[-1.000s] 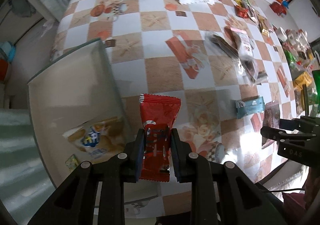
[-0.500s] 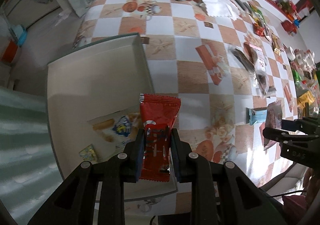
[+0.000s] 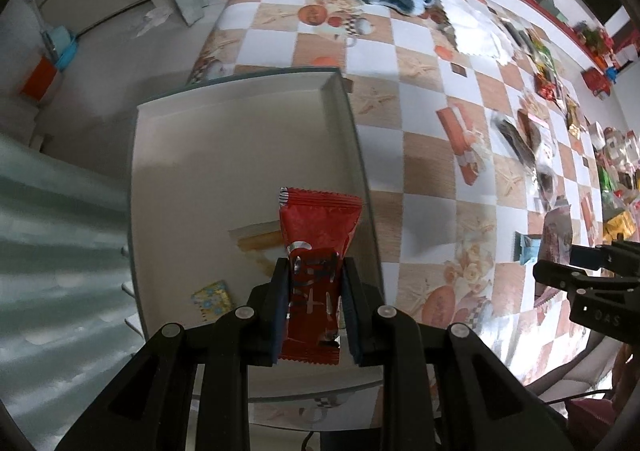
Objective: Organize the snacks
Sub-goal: 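Carry the red bar in the left gripper over the white box while the right gripper carries the pink packet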
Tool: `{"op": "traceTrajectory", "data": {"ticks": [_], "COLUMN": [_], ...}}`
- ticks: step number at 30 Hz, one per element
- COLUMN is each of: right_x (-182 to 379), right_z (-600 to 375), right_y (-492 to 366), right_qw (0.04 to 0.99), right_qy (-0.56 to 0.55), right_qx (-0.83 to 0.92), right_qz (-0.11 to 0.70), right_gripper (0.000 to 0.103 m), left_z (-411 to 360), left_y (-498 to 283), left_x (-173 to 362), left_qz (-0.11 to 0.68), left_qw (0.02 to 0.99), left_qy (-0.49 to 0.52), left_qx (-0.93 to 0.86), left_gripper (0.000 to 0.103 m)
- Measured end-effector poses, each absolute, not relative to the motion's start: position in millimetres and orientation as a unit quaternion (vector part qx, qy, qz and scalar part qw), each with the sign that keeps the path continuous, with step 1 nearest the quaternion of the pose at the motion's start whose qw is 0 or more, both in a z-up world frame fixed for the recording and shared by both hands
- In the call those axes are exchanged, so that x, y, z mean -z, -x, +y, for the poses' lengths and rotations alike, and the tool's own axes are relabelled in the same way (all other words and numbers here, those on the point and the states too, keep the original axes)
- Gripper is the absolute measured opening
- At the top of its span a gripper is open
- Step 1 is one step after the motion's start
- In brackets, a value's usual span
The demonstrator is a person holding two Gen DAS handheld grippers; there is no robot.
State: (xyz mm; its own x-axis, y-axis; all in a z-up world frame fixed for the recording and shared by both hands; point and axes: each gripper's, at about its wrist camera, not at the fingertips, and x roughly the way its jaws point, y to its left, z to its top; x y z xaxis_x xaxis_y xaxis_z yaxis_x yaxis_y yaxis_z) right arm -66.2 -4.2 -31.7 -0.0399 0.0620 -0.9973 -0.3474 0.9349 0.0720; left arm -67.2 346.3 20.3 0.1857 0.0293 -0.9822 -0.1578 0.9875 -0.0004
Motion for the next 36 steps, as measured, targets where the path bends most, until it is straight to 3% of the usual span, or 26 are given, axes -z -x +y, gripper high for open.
{"op": "traceTrajectory", "data": {"ticks": [36], "right_x": [38.1], "right_z": [169.2], "right_y": [40.4], "right_qw": [0.655], "right_qy": [0.165], "right_qx": [-0.266], "right_qz": [0.688], "right_gripper": [0.046], "left_z": [442.2], "left_y": [74.8], "left_x": [6.8], "left_qz": [0.640], "left_qw": [0.742], "left_qy": [0.112], "left_qx": [-0.166], "left_gripper": [0.027]}}
